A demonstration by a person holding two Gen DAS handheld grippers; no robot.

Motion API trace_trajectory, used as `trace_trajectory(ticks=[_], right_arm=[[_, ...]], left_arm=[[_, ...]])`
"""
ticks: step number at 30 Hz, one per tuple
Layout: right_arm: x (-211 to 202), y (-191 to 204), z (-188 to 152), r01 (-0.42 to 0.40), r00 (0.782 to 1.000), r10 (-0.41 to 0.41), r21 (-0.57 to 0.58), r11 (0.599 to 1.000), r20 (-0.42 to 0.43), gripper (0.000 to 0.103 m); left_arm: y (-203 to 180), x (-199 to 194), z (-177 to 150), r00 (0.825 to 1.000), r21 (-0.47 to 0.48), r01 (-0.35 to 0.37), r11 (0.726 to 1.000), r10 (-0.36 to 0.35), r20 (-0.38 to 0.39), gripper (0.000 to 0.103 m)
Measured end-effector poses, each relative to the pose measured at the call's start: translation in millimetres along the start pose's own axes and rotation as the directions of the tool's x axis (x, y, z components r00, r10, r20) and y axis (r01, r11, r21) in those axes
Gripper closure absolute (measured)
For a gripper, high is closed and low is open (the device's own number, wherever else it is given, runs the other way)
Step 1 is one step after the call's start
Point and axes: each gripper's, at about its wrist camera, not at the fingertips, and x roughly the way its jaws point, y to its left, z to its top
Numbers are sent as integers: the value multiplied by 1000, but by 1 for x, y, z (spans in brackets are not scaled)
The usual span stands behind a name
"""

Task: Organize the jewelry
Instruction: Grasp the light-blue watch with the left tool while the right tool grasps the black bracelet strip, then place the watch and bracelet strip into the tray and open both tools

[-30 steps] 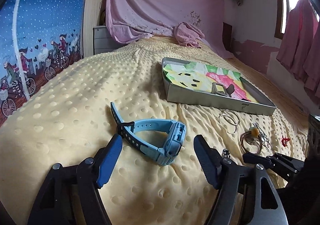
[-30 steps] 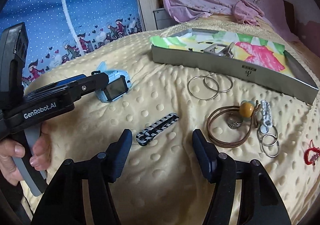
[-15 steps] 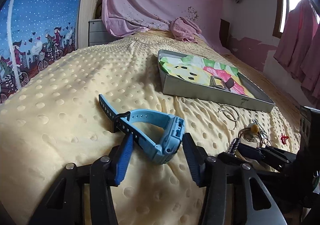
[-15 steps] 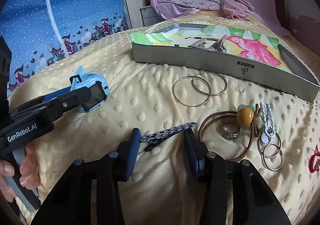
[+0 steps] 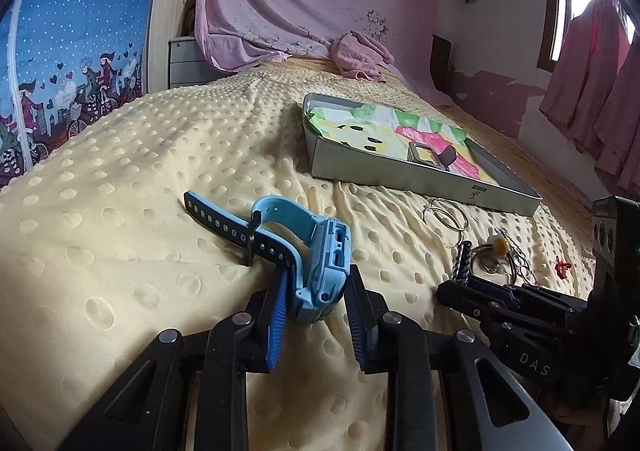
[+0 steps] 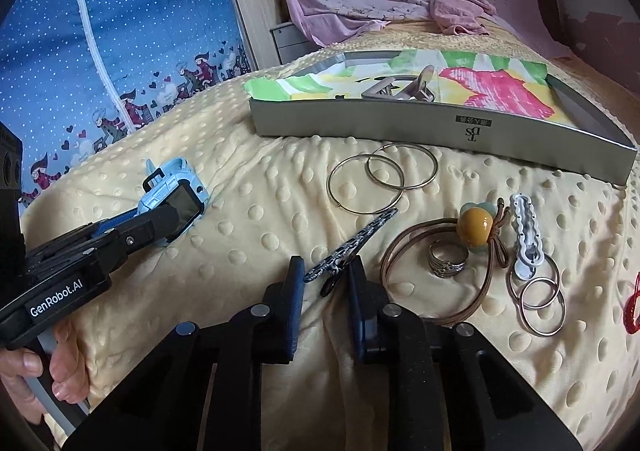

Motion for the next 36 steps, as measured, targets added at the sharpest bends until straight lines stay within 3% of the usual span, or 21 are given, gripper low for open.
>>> trace_trajectory(ticks=[21,27,36], right_arm=[[-12,-1,-2,-42,997,42,-5,999,66,89],[-16,-4,-3,-65,994,64,6,998,91,90],[-34,-8,-3,-93,979,90,11,996,184,90]], left_arm=[[1,-7,-8,996,-44,88,995,-88,12,79],[-3,-9,-12,989,-52,147,988,-146,24,79],[-12,-22,-14,972,-34,215,976,-211,104,81]])
